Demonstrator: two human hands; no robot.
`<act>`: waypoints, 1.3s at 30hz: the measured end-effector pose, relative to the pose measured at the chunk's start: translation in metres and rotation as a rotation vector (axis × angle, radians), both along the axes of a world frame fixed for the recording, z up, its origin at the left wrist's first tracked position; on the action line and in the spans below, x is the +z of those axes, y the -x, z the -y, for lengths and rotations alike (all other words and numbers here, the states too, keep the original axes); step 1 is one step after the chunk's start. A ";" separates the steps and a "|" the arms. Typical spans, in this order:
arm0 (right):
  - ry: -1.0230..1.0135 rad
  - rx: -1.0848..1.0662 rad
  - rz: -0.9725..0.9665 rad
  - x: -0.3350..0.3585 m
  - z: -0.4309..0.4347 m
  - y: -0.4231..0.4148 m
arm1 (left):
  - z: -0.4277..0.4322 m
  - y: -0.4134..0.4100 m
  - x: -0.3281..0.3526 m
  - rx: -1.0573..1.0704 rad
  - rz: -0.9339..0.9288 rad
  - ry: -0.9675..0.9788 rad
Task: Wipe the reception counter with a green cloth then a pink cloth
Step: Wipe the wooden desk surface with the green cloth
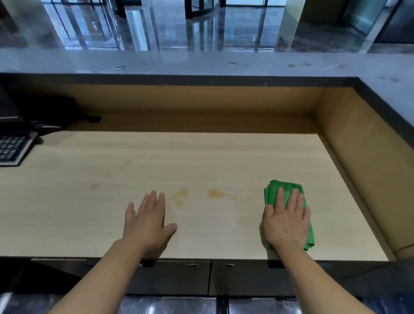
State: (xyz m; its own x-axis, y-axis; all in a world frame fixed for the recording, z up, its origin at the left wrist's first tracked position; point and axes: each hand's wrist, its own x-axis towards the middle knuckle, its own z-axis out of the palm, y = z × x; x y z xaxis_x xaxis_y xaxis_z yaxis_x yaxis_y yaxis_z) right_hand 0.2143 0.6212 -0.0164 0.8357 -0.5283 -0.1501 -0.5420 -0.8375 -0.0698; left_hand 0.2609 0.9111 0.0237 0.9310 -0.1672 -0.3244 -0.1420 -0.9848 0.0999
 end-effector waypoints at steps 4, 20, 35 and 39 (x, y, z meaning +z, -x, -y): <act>-0.036 -0.109 -0.022 0.000 -0.033 -0.012 | -0.036 -0.004 -0.004 -0.001 -0.042 0.026; -0.162 0.403 0.018 -0.002 -0.288 -0.053 | -0.123 -0.039 -0.004 -0.280 -0.137 -0.047; 0.017 0.058 -0.009 0.000 -0.082 -0.003 | -0.122 -0.044 -0.001 -0.326 -0.187 -0.135; -0.011 -0.129 -0.012 -0.003 -0.118 -0.013 | -0.118 -0.044 0.001 -0.331 -0.195 -0.153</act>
